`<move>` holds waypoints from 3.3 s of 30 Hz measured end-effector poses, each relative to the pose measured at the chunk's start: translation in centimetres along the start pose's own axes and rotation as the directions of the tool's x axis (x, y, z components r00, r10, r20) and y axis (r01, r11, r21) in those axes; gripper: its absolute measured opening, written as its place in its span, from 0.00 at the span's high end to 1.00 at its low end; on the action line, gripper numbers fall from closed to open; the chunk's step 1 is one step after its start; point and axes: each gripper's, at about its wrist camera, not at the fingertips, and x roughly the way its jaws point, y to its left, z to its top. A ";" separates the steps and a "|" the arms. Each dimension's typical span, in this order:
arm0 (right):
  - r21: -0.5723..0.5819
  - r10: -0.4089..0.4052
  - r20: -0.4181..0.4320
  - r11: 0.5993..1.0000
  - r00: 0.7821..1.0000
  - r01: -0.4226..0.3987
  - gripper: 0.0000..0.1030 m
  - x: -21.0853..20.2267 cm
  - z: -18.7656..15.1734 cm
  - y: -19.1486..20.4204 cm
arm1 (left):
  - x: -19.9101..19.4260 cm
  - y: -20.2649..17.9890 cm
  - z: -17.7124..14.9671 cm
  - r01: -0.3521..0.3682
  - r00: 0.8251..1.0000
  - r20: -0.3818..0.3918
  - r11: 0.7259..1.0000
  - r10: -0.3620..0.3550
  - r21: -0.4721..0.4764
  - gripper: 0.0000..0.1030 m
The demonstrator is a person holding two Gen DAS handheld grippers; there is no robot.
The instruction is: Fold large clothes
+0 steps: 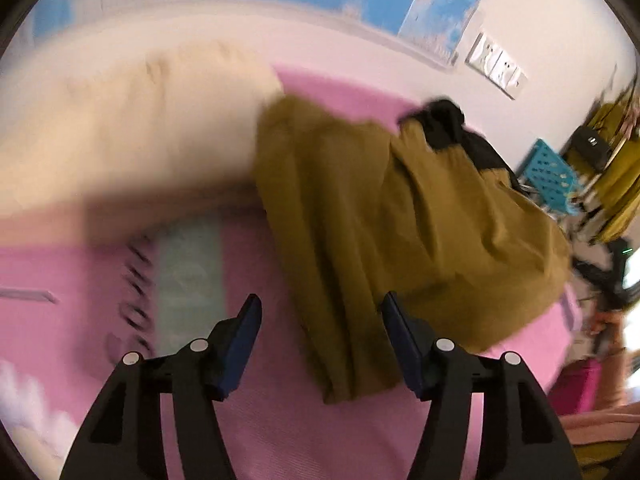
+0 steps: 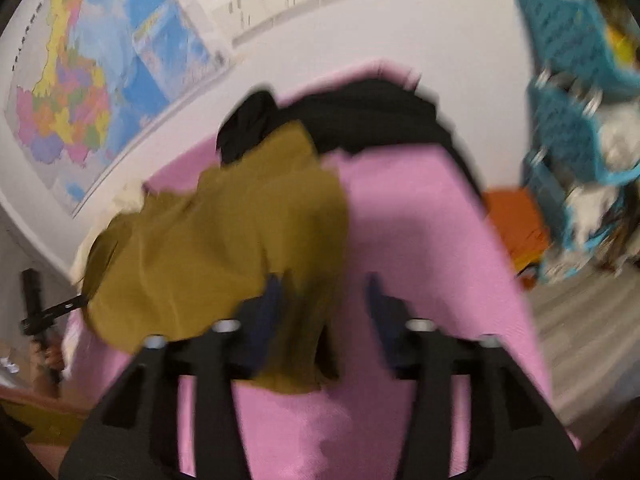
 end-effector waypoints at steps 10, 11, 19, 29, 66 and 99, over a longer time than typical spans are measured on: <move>-0.320 0.127 -0.057 0.937 0.990 -0.138 0.39 4.8 2.2 12.8 | 0.6 -8.6 3.4 0.051 0.997 0.033 0.951 -0.064 0.304 0.23; -0.328 0.116 -0.079 0.935 0.990 -0.136 0.39 5.9 2.3 13.3 | 2.1 -9.5 3.9 0.049 0.998 0.010 0.947 -0.055 0.316 0.23; -0.334 0.084 -0.183 0.932 0.979 -0.143 0.88 12.2 1.8 14.4 | 9.5 -10.2 5.4 0.015 0.991 -0.132 0.965 0.021 0.263 0.48; -0.334 0.146 0.124 0.938 0.981 -0.097 0.98 7.2 4.8 15.6 | 7.7 -11.1 8.2 -0.017 1.000 0.014 0.977 0.015 0.213 0.90; -0.384 0.099 -0.140 0.912 0.985 -0.146 0.49 14.9 1.8 17.8 | 12.6 -10.1 9.5 -0.089 0.995 -0.018 0.974 0.095 0.206 0.73; -0.066 0.097 0.023 0.993 0.995 -0.095 0.47 7.7 0.4 6.7 | 6.7 -9.6 4.4 -0.182 0.982 0.094 0.960 0.165 0.214 0.13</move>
